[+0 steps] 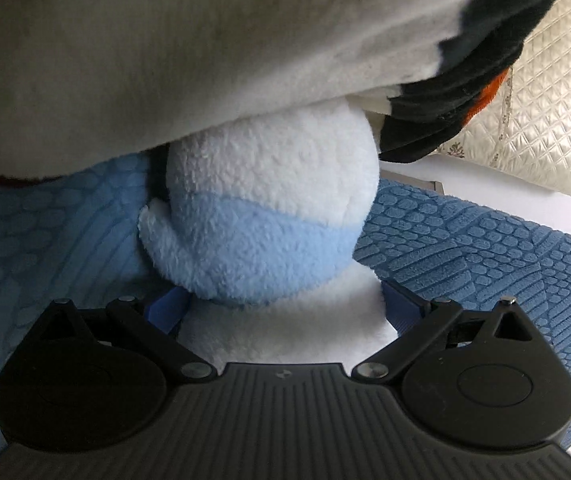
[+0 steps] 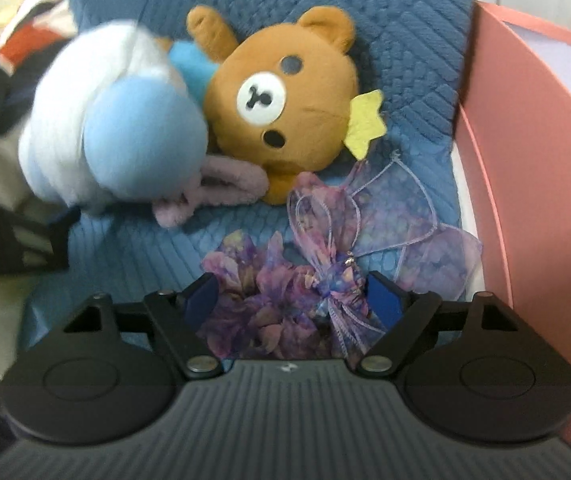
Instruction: Organize objects
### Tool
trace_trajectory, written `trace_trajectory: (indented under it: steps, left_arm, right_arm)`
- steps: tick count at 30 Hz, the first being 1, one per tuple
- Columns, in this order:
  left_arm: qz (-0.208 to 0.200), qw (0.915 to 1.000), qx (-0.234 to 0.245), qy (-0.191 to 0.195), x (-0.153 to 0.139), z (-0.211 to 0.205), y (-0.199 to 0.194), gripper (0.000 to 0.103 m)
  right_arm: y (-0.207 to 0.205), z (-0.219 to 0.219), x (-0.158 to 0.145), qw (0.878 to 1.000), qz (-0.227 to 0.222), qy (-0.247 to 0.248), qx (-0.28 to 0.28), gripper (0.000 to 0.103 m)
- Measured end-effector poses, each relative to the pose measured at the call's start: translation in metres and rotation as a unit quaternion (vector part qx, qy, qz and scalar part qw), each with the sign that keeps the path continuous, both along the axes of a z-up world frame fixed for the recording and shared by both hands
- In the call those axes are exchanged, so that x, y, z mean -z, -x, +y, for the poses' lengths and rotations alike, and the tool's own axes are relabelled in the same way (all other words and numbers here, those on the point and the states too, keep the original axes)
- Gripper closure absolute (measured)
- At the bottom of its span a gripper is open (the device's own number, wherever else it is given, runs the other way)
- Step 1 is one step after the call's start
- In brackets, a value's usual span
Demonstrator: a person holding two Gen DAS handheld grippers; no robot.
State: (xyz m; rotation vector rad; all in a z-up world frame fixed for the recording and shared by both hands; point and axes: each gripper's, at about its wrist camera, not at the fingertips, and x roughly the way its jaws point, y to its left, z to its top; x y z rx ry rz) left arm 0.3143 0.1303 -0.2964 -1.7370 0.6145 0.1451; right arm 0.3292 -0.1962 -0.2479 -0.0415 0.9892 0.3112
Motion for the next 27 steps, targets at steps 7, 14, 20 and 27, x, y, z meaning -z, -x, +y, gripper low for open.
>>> trace_trajectory:
  steps: [7, 14, 20, 27]
  left_arm:
    - [-0.001, 1.0, 0.003, -0.005, -0.002, -0.004, -0.009, 0.0]
    - [-0.013, 0.9982, 0.042, -0.04, -0.019, -0.007, -0.019, 0.008]
    - [-0.027, 0.9887, 0.102, -0.106, -0.047, -0.013, -0.024, 0.014]
    - [-0.031, 0.9771, 0.147, -0.151, -0.068, -0.021, -0.015, 0.016]
  right_arm:
    - [0.003, 0.006, 0.007, 1.0, -0.013, 0.015, -0.01, 0.02]
    - [0.009, 0.012, -0.002, 0.998, -0.023, 0.034, -0.041, 0.074]
    - [0.02, 0.01, -0.019, 0.998, -0.049, 0.014, -0.04, 0.077]
    - [0.031, -0.01, -0.037, 0.998, -0.061, -0.02, -0.015, 0.077]
